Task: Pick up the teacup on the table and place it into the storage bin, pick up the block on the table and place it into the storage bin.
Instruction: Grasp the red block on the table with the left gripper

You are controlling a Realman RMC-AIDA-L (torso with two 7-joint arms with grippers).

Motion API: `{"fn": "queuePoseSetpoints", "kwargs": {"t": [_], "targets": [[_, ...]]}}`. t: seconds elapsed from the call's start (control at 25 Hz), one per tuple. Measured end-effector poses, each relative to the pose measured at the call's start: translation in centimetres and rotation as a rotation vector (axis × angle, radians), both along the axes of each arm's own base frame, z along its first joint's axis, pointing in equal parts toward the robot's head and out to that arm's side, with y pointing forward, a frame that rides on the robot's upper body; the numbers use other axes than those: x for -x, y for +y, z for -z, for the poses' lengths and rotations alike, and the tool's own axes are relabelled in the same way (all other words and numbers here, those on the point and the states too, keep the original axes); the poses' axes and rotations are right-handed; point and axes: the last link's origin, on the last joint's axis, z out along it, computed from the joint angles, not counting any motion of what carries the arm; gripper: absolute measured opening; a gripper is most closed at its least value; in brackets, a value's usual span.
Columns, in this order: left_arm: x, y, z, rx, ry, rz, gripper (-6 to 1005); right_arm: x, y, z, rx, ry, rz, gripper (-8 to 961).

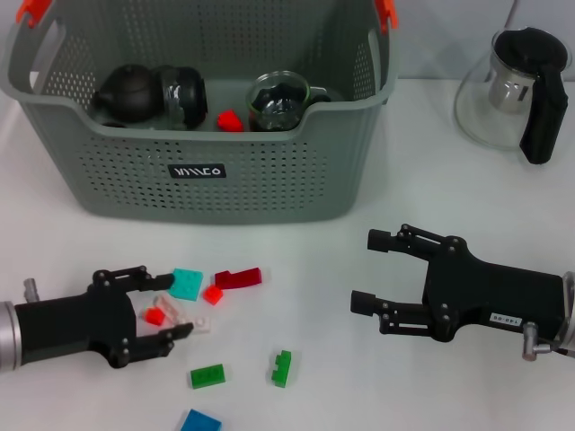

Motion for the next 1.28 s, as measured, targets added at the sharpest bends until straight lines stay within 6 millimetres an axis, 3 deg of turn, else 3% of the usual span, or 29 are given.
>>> {"fn": "queuePoseSetpoints", "kwargs": {"t": [0.48, 0.6, 0.8, 1.28], "targets": [[1.6, -0.1, -0.2, -0.047, 0.068, -0.057, 608, 0.0, 0.0, 0.0, -0.003, 0.003, 0.004, 910], [2.0, -0.5, -0.2, -0.054, 0.088, -0.048, 613, 0.0, 0.0, 0.0, -0.003, 0.004, 0.003, 909], [2.2, -0.5, 0.1, -0.066, 0.102, -0.056, 491, 0.1, 0.1, 0.0, -0.002, 0.004, -0.001, 909], [2.0, -0.3, 0.5, -0.068, 0.098, -0.059, 316, -0.1, -0.1, 0.0, 0.000, 0.002, 0.004, 909]]}}
